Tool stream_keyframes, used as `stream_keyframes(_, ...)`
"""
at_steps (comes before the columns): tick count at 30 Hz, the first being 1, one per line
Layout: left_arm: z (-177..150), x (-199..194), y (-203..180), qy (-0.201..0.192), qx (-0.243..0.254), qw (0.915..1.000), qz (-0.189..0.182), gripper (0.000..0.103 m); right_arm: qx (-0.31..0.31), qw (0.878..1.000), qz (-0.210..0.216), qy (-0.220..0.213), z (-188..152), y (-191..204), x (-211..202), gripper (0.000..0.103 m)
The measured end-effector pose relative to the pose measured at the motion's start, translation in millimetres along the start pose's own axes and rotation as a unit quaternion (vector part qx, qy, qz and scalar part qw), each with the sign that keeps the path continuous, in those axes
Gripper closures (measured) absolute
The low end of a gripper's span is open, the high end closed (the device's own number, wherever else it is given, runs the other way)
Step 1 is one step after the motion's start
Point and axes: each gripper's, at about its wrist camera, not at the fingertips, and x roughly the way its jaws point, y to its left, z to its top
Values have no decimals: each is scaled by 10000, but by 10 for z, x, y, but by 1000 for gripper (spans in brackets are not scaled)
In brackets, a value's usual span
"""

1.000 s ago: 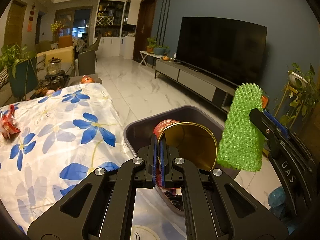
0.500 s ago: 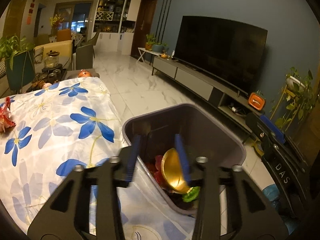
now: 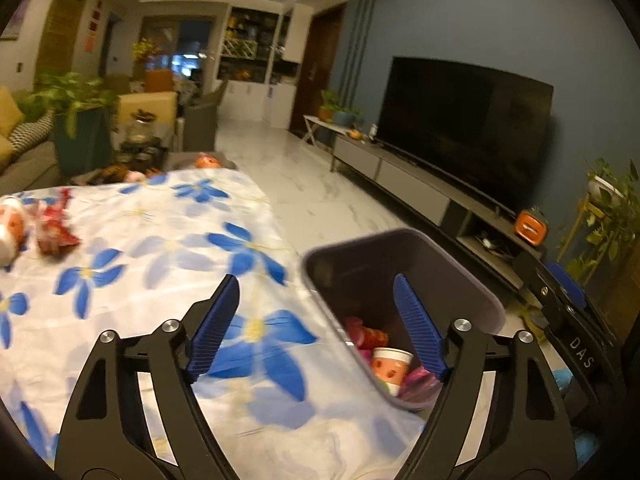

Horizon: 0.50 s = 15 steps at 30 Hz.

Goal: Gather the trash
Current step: 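Move both open tools back toward the remaining trash on the table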

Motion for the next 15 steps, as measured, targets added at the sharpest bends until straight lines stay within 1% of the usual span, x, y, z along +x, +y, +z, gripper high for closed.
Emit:
stream_keyframes(3,-5,-240,167,-219,-105,9995,190,16,40,9999,108,-31,-6,58,-58,24)
stream_keyframes(4,-11,-307,220,-271,-127,9992,259,15,32,9999,129,-45,-9,84,-75,21)
stream_keyframes(7,-32,-549,434,-419,-189,9975,534,13,6,9994,332,-129,-19,198,-139,20)
stream_keyframes(10,-47,-802,712,-582,-287,9937,915,12,-58,9985,525,-133,-39,363,-160,20)
stream_keyframes(12,-62,-951,905,-655,-360,9911,1098,11,-150,9977,654,-122,-47,503,-168,20)
stream_keyframes(14,-77,-1105,1142,-704,-409,9862,1439,11,-306,9963,786,-137,-56,692,-170,20)
stream_keyframes(15,-85,-1163,1227,-723,-434,9845,1535,11,-367,9955,859,-133,-61,780,-165,20)
